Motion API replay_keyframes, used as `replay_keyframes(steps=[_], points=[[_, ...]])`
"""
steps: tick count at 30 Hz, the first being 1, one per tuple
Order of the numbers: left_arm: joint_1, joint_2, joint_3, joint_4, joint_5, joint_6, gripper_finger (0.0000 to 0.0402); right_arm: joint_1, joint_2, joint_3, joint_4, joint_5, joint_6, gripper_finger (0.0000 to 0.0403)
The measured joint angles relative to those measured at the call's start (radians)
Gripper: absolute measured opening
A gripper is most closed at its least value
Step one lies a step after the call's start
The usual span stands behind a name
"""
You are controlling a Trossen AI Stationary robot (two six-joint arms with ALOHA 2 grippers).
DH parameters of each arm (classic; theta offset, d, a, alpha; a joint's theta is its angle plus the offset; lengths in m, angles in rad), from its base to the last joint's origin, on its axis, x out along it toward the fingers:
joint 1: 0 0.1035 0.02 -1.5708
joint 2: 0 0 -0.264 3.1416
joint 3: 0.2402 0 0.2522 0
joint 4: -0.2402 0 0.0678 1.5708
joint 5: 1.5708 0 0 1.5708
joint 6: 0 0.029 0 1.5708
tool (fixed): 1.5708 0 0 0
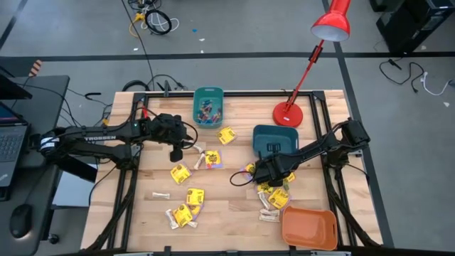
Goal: Sort candy
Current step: Put the blue candy into the green bin
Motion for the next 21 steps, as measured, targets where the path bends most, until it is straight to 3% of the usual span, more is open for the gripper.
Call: replay_keyframes(steps=[5, 15, 21], points=[[0.000, 0.000, 0.000, 0.000, 0.000, 0.000, 0.0094, 0.033, 0.007, 0.035, 0.009, -0.070, 0.001, 0.0000], [0.000, 0.000, 0.000, 0.002, 0.000, -0.004, 0.0094, 0.063, 0.006, 0.110, -0.087, -0.002, 0.033, 0.0000], [0.000, 0.000, 0.000, 0.002, 0.000, -0.004, 0.0094, 0.048, 0.005, 0.110, -0.046, -0.014, -0.134, 0.0014]])
